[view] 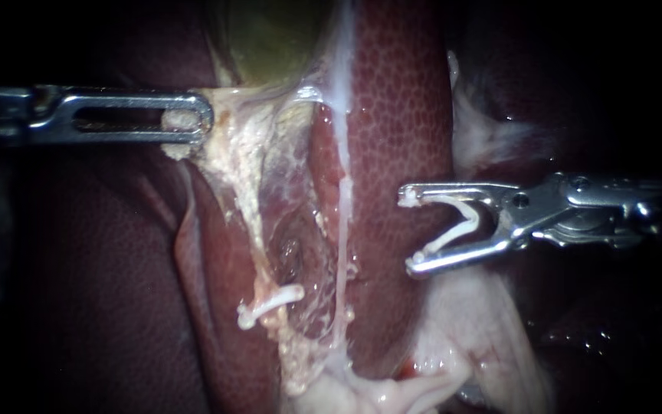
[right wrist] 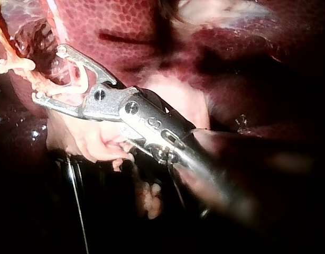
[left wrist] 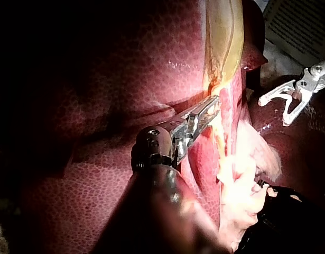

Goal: Clipping second clip left tube

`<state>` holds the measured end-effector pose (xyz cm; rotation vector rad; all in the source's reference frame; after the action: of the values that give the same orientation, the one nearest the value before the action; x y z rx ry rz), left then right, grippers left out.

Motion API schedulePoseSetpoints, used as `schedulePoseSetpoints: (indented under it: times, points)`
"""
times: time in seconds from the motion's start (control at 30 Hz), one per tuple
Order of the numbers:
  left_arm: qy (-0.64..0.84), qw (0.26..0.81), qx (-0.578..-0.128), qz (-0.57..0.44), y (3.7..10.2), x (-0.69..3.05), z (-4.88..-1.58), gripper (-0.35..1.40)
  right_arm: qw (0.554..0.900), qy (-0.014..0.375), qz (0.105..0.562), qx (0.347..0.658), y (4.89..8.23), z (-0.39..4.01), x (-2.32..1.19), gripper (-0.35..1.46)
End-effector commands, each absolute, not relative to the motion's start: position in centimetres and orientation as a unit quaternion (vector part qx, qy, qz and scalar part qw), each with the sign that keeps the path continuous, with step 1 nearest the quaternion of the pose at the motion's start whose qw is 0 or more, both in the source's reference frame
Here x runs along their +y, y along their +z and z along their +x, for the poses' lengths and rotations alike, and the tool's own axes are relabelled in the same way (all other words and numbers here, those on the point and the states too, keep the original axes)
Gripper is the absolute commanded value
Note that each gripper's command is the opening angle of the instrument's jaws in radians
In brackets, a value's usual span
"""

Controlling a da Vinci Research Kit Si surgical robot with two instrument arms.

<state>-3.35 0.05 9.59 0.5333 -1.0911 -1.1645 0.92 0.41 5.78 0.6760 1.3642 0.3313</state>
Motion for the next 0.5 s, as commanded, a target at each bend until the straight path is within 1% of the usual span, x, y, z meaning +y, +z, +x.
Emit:
schedulePoseSetpoints:
  times: [0.03, 0.23, 0.5]
  points:
    - [-0.516, 0.667, -0.483, 0.236, 9.59, 0.05, -3.35, -0.35, 0.710, 0.148, 0.305, 0.617, 5.79, 0.96, 0.39, 0.60]
    - [-0.516, 0.667, -0.483, 0.236, 9.59, 0.05, -3.36, -0.35, 0.708, 0.137, 0.310, 0.620, 5.95, 1.34, 0.19, 0.60]
    - [-0.517, 0.667, -0.483, 0.235, 9.59, 0.04, -3.38, -0.35, 0.704, 0.141, 0.320, 0.618, 6.21, 1.82, -0.04, 0.60]
